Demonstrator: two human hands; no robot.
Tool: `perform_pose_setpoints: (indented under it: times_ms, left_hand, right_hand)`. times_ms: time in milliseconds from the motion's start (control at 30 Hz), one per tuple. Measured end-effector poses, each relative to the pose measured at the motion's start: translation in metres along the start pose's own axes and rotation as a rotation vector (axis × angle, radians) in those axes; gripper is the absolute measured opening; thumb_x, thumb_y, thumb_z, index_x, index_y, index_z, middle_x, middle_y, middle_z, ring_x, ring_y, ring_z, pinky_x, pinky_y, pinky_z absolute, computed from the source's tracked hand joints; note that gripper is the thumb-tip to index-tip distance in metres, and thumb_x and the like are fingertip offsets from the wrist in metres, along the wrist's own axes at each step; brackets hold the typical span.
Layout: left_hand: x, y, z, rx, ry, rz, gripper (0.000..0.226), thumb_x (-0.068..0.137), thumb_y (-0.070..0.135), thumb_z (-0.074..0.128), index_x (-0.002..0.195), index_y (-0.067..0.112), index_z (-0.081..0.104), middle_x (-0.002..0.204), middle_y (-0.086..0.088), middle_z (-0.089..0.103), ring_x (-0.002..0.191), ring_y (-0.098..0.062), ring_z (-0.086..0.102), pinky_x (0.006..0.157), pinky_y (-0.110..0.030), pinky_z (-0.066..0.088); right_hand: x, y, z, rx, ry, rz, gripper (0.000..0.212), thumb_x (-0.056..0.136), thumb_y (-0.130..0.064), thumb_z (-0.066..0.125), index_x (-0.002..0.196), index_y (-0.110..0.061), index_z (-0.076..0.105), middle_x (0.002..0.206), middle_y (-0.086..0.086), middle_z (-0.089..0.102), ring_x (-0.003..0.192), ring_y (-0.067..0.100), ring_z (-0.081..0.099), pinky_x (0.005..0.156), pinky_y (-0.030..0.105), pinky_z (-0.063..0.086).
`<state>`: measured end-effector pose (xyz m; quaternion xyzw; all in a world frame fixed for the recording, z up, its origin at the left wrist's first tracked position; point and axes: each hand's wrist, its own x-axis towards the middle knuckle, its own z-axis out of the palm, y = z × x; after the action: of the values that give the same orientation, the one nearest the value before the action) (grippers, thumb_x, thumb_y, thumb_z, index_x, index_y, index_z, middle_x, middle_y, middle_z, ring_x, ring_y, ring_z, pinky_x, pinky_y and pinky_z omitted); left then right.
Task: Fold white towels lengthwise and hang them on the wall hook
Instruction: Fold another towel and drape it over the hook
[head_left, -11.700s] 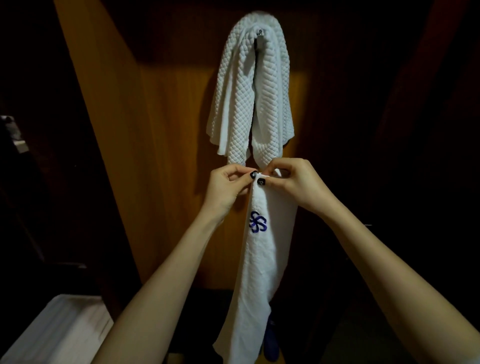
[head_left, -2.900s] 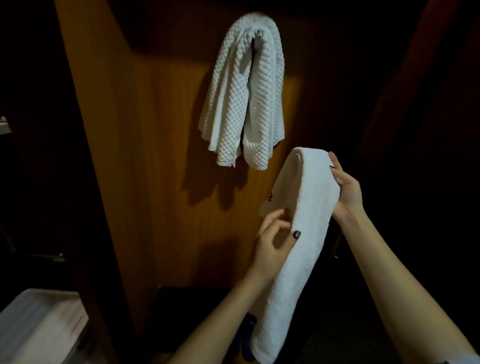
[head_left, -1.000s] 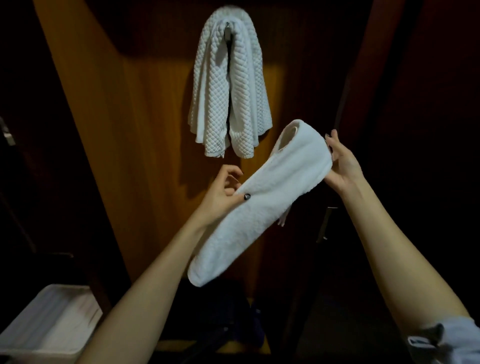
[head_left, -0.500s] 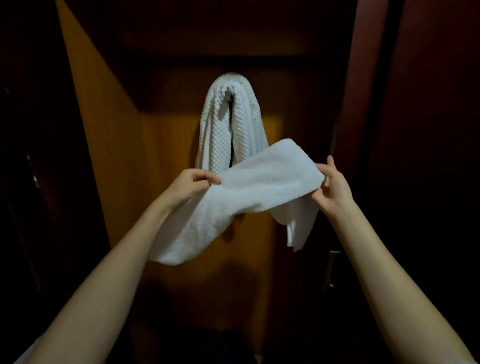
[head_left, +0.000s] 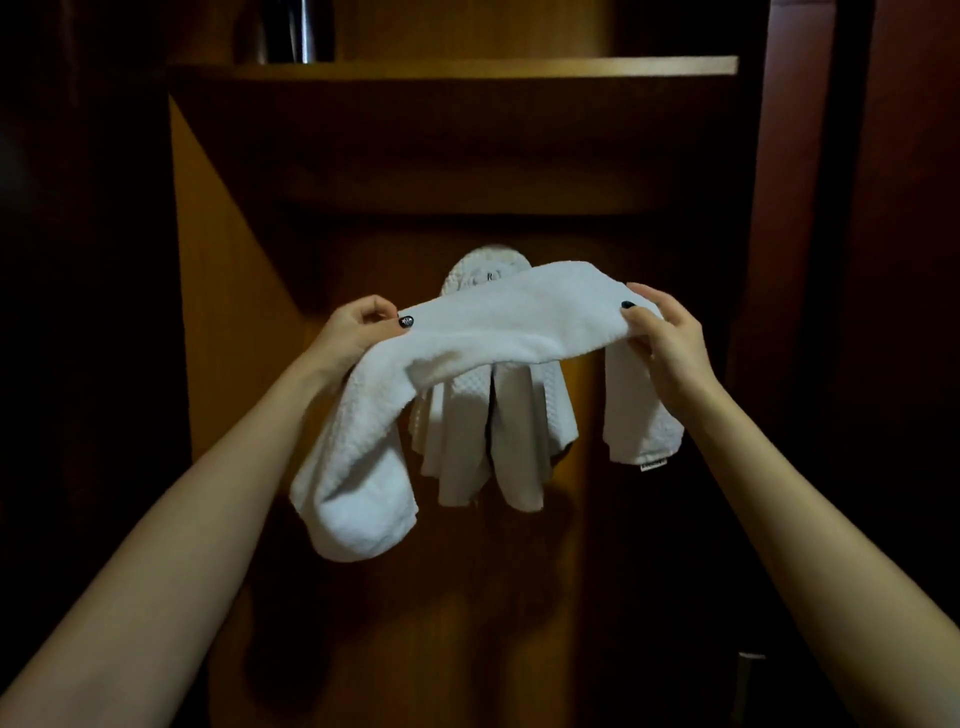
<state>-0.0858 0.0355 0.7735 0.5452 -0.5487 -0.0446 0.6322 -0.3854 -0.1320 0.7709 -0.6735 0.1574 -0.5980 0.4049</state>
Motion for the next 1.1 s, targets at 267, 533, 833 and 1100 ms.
perform_pose_setpoints:
  times_ms: [267,533,833,1100]
  left_hand:
    - [0.102,-0.010,-0.037,-0.110,-0.097,0.020,0.018,0.087,0.010,0.066,0.082,0.026,0.073,0.079,0.004,0.072,0.069,-0.010,0.067,0.056,-0.021,0.053]
    - [0.197,-0.002,-0.060,-0.220,-0.061,0.061,0.013,0.085,0.008,0.067,0.086,0.017,0.077,0.090,-0.005,0.075,0.084,-0.014,0.071,0.067,-0.021,0.056]
    - [0.256,-0.039,-0.032,-0.106,0.045,-0.200,0.034,0.099,0.003,0.044,0.131,-0.008,0.048,0.131,-0.024,0.054,0.118,-0.027,0.052,0.101,-0.016,0.038]
    - [0.271,-0.080,-0.027,-0.216,-0.080,-0.309,0.019,0.098,0.015,0.045,0.104,0.009,0.063,0.088,-0.004,0.067,0.083,-0.016,0.064,0.077,-0.030,0.054]
  right_hand:
    - [0.075,0.006,0.046,-0.333,0.113,-0.235,0.043,0.098,-0.026,0.055,0.139,-0.014,0.051,0.140,0.007,0.051,0.126,0.020,0.048,0.098,0.032,0.042]
    - [0.156,-0.003,0.066,-0.580,0.011,-0.296,0.051,0.095,-0.048,0.052,0.132,-0.013,0.056,0.126,0.001,0.061,0.114,0.014,0.055,0.091,0.026,0.044]
    - [0.212,0.036,0.068,-0.710,0.000,-0.156,0.060,0.093,-0.058,0.045,0.094,0.000,0.059,0.088,0.024,0.063,0.084,0.042,0.062,0.064,0.036,0.041]
    - [0.240,0.068,0.074,-0.642,-0.024,-0.013,0.075,0.085,-0.062,0.045,0.104,0.009,0.059,0.099,0.030,0.067,0.088,0.043,0.068,0.077,0.060,0.055]
